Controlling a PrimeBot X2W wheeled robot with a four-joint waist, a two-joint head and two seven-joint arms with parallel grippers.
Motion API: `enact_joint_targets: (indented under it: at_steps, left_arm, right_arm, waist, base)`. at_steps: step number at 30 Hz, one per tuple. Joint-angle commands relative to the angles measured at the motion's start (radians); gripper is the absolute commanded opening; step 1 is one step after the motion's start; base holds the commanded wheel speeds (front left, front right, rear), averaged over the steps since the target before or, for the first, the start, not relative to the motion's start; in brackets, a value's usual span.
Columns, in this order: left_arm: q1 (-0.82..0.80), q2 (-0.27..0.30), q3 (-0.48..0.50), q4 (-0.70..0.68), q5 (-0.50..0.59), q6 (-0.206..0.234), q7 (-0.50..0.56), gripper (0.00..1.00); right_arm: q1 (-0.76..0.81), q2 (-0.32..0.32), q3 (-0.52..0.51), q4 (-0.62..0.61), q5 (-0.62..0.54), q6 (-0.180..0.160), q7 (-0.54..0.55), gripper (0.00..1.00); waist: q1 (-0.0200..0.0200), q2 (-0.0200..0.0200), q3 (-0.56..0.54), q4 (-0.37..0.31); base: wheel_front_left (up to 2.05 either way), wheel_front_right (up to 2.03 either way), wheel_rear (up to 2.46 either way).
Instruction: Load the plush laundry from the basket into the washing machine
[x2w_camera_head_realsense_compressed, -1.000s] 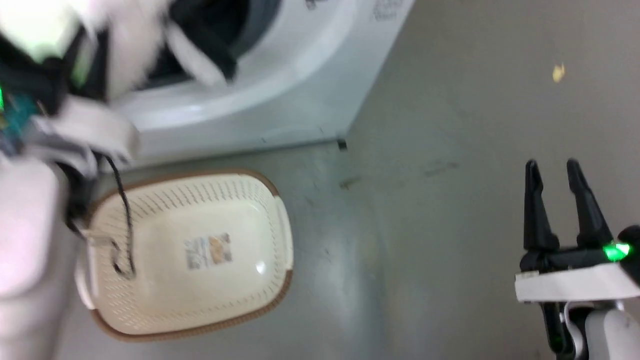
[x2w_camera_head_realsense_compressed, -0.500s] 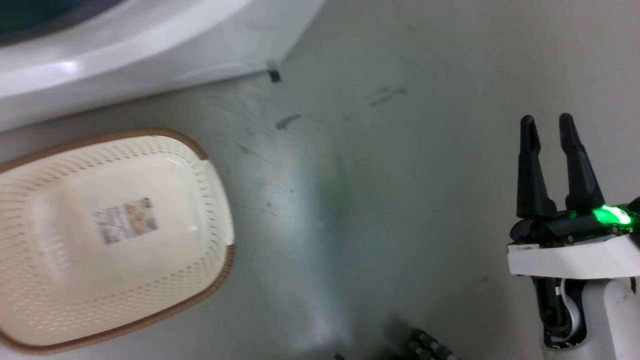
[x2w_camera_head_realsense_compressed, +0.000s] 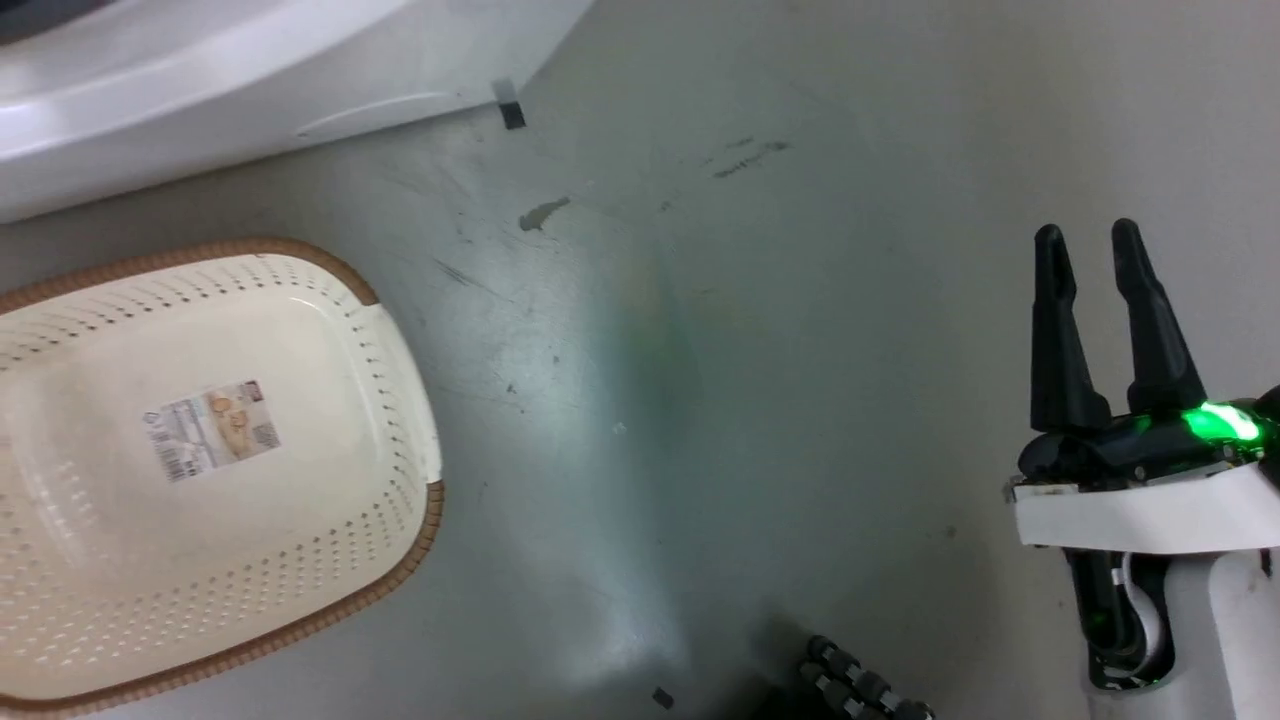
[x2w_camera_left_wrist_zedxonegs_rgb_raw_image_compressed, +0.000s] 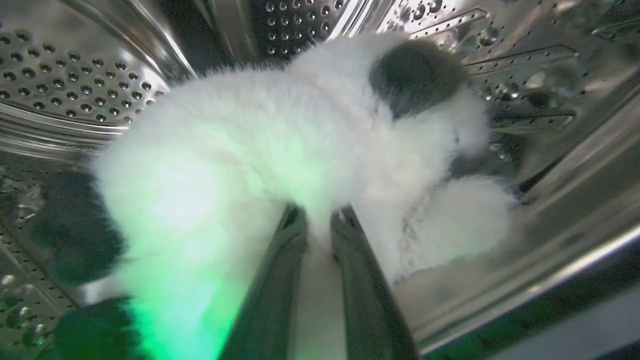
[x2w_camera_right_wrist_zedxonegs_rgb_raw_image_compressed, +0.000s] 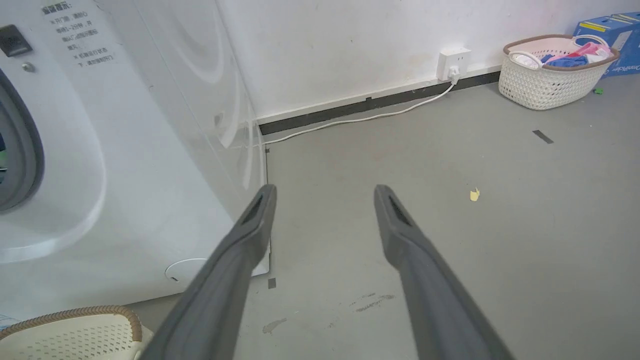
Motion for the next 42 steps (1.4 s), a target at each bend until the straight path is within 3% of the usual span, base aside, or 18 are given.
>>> enact_joint_targets:
  at_steps: [1,9,13,17,21,33,39,42]
  left_arm:
    - [0.012,-0.006,-0.010,0.026,-0.011,-0.002,-0.018,1.00]
    - [0.102,-0.079,-0.013,0.108,-0.061,0.018,-0.222,1.00]
    - [0.213,-0.147,0.012,0.124,-0.120,0.033,-0.340,1.00]
    - [0.370,-0.225,0.056,0.094,-0.202,0.033,-0.388,1.00]
    - [0.560,-0.272,0.101,-0.035,-0.251,0.051,-0.395,1.00]
    - [1.201,-0.419,0.179,-0.554,-0.219,0.198,-0.396,1.00]
    - [1.387,-0.494,0.210,-0.675,-0.167,0.268,-0.396,1.00]
    - [1.450,-0.516,0.224,-0.714,-0.141,0.279,-0.396,1.00]
  right_arm:
    - [-0.019,0.000,-0.010,0.000,-0.010,-0.001,-0.004,1.00]
    - [-0.009,0.000,-0.063,0.009,-0.081,-0.001,-0.004,1.00]
    - [0.017,0.000,-0.095,0.024,-0.123,-0.001,-0.004,1.00]
    - [0.056,0.000,-0.113,0.040,-0.171,-0.001,-0.004,1.00]
    - [0.100,0.000,-0.130,0.047,-0.202,-0.001,-0.004,1.00]
    - [0.235,0.000,-0.123,0.073,-0.279,-0.001,-0.004,1.00]
    - [0.297,0.000,-0.086,0.087,-0.374,-0.001,-0.004,1.00]
    - [0.320,0.000,-0.076,0.094,-0.373,-0.001,-0.004,1.00]
  waist:
    - [-0.0001,0.0000,-0.022,0.018]
    - [-0.0001,0.0000,-0.169,0.097]
    - [-0.0001,0.0000,-0.277,0.150]
    - [-0.0001,0.0000,-0.399,0.205]
    - [-0.0001,0.0000,-0.496,0.259]
    - [-0.0001,0.0000,-0.701,0.396]
    - [-0.0001,0.0000,-0.761,0.433]
    - [-0.0001,0.0000,-0.780,0.443]
  base:
    - [0.00,0.00,0.00]
    - [0.00,0.00,0.00]
    - [0.00,0.00,0.00]
    - [0.00,0.00,0.00]
    - [0.00,0.00,0.00]
    - [0.00,0.00,0.00]
    - [0.00,0.00,0.00]
    - [0.00,0.00,0.00]
